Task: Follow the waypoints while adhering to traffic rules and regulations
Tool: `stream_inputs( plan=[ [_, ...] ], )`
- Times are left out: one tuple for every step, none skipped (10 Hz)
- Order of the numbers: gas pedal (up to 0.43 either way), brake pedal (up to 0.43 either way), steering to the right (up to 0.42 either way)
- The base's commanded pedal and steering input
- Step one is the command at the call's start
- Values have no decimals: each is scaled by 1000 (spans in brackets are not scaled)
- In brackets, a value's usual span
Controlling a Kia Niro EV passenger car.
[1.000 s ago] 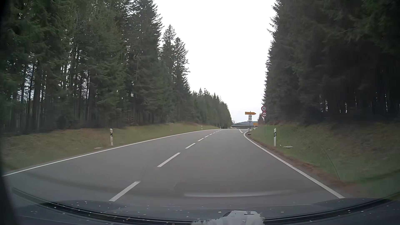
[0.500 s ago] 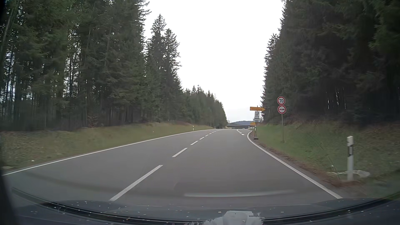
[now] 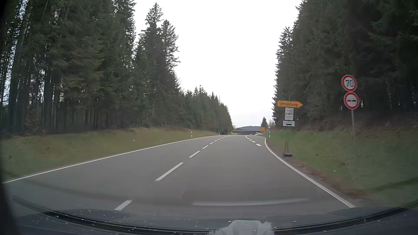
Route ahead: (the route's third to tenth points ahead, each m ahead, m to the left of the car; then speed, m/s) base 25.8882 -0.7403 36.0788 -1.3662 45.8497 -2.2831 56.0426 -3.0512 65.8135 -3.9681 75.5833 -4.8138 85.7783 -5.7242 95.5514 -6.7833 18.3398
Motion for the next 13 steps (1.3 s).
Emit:
stream_inputs(
  plan=[
    [130,0,10],
    [177,0,10],
    [220,0,9],
    [220,0,8],
    [220,0,8],
    [220,0,7],
    [209,0,7],
    [209,0,7],
    [209,0,7],
    [209,0,7],
    [209,0,7],
    [209,0,7],
    [209,0,7]
  ],
)
